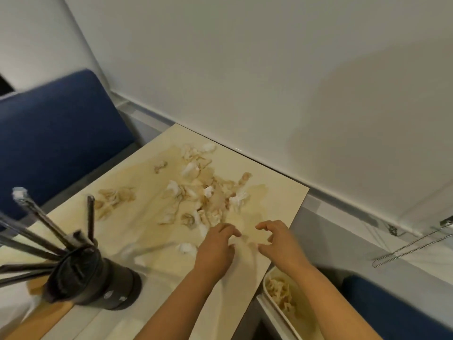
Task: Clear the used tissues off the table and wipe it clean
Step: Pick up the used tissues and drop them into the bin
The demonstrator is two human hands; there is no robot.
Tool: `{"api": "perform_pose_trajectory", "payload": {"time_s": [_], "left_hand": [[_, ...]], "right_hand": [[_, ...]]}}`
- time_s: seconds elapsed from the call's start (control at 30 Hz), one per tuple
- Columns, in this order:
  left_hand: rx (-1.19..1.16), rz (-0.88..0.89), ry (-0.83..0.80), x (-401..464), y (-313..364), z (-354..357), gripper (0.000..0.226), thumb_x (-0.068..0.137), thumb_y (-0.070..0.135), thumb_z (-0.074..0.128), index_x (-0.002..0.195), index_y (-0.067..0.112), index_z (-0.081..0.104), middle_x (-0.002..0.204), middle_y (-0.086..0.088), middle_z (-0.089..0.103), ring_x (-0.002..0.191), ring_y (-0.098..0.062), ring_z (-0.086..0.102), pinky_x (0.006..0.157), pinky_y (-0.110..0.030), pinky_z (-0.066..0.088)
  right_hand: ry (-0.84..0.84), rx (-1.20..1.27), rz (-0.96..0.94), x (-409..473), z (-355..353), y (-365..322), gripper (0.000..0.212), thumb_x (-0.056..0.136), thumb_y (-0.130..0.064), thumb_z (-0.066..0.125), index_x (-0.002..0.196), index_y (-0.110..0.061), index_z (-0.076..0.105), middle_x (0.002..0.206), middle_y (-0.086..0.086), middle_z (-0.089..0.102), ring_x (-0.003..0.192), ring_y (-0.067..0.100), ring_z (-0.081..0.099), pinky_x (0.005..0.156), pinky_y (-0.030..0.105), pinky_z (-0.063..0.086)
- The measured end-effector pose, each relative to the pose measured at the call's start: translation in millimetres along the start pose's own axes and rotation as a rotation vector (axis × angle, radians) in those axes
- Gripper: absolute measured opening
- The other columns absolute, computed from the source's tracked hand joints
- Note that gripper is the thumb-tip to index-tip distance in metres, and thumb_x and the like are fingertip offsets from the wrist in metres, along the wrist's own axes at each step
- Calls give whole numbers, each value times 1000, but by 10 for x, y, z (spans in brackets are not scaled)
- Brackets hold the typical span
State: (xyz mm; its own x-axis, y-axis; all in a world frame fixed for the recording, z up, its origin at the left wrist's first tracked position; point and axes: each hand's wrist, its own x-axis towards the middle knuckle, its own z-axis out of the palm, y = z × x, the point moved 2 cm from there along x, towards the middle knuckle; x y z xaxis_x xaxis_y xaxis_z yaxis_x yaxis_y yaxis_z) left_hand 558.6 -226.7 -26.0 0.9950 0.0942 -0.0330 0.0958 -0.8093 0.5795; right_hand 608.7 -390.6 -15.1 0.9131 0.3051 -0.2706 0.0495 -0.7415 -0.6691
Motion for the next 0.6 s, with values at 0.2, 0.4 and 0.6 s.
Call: {"api": "perform_pose_trajectory", "payload": {"time_s": [0.2,0.4,0.6], "left_hand": [[214,-238,21,-226,-423,-281,42,84,19,58,123,30,50,139,4,37,131,-17,28,88,-24,41],[259,-380,-68,-299,-598,-302,49,87,30,59,134,34,44,144,0,28,132,-23,25,96,-32,41],[228,-336,-49,-225,-698,-225,39,88,16,55,124,31,56,129,2,42,115,-19,41,86,-33,49]], "right_hand": [[-253,-212,-225,190,284,-363,69,76,-18,71,137,-32,41,142,-5,30,126,15,38,86,27,45],[-378,-473,-331,318,512,-580,80,76,-11,70,144,-30,32,155,2,14,137,25,22,96,37,43],[-387,-558,-378,446,700,-551,58,85,3,48,136,-24,47,142,6,38,128,25,36,92,35,42]]}}
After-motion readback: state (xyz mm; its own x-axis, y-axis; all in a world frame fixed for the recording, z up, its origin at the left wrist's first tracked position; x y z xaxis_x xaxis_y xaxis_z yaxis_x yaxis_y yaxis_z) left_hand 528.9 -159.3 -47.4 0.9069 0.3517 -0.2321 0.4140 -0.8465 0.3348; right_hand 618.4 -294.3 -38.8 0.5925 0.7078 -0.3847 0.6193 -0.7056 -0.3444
